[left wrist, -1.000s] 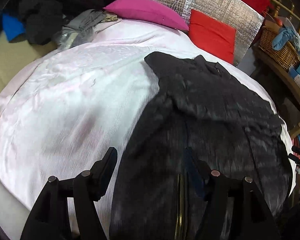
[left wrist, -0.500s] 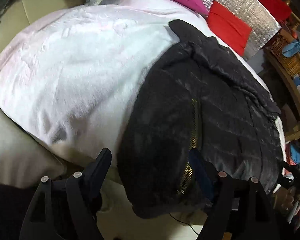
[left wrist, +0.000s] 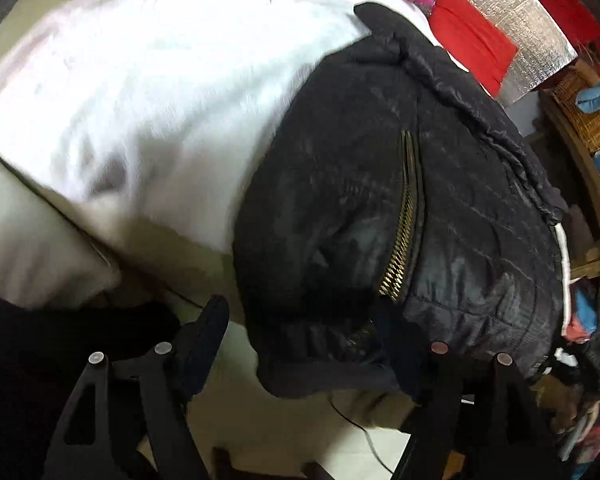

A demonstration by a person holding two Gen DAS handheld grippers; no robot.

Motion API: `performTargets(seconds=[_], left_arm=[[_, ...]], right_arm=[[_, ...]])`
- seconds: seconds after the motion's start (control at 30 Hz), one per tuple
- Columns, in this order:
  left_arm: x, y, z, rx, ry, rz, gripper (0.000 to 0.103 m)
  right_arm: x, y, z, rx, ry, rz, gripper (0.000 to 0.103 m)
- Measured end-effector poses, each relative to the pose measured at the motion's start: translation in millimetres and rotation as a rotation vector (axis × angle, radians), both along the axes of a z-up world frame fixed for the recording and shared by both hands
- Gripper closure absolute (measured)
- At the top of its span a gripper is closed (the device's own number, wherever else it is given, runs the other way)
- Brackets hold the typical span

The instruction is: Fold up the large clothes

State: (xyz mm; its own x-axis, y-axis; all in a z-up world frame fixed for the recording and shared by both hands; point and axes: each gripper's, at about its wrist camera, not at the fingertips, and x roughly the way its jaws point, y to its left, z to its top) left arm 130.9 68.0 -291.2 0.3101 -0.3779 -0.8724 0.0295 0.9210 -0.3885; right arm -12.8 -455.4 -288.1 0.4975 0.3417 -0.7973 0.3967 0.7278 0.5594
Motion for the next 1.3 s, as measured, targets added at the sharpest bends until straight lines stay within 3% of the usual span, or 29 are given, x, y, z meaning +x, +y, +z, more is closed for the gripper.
performTargets(seconds=[0.2,0.33,0.53,0.63,0.67,0.77,0.87,0.93,1.0,1.03,1.07,1.13,1.17,1.2,1.23,1.27,1.3], left_arm=[[-11.3,-2.5,-21.9,-0.008,0.103,-0.005,0.025],[-16.7,-8.4,-33.4,0.001,0.141,-0.020,0.020],[-9.3,-20.8,-48.0,0.021,0.114,-0.048,0.020],[-10.9,-32.4,-42.6,0.041,0.058,-0.105,0.039],[-11.8,-31.9,-41.1,0.041,0.049,-0.114,0.047],[-14.9,-33.0,-35.3,0.018,0.041,-0.134,0.068],[-20.3,-39.1,-25.6,0.023,0.016,-0.155,0.074],[-18.8,-39.9,-28.2,0.020,0.030,-0.147,0.070],[-14.5,-33.9,-40.4,0.016,0.093,-0.100,0.033],[-10.4,-27.8,-52.7,0.008,0.133,-0.070,0.026],[-8.2,-25.3,-59.6,-0.002,0.163,-0.052,0.022],[-7.1,-29.2,-70.8,-0.028,0.214,-0.054,0.023],[-7.2,-31.1,-71.2,-0.021,0.209,-0.070,0.027],[-8.0,-33.9,-69.2,-0.015,0.189,-0.094,0.050],[-10.4,-38.8,-64.7,-0.002,0.165,-0.134,0.064],[-12.7,-41.2,-59.8,0.015,0.142,-0.150,0.078],[-15.4,-41.6,-54.8,0.023,0.118,-0.162,0.090]], right_arm=[[-15.7,5.9,-13.4,0.022,0.068,0.012,0.035],[-22.0,16.0,-23.3,-0.016,0.129,0.051,0.035],[-10.6,32.4,-36.9,-0.098,0.165,0.099,0.029],[-6.8,37.4,-37.6,-0.127,0.158,0.102,0.031],[-7.6,38.4,-35.7,-0.133,0.146,0.104,0.043],[-8.0,48.7,-23.8,-0.140,0.113,0.118,0.065],[-14.9,55.8,-13.6,-0.100,0.074,0.133,0.068],[-16.3,59.7,-11.8,-0.068,0.055,0.166,0.067],[-11.7,62.4,-19.5,-0.090,0.102,0.170,0.061],[-9.6,63.2,-24.4,-0.089,0.123,0.169,0.039],[-4.7,66.2,-33.0,-0.061,0.151,0.179,0.025],[-1.9,74.1,-43.0,-0.064,0.173,0.204,0.025],[0.7,78.6,-44.6,-0.100,0.175,0.214,0.030],[3.4,85.0,-44.4,-0.152,0.169,0.238,0.037],[4.3,89.8,-41.3,-0.186,0.161,0.255,0.057],[3.3,92.1,-35.3,-0.208,0.148,0.261,0.070],[2.0,91.5,-29.9,-0.210,0.136,0.257,0.076]])
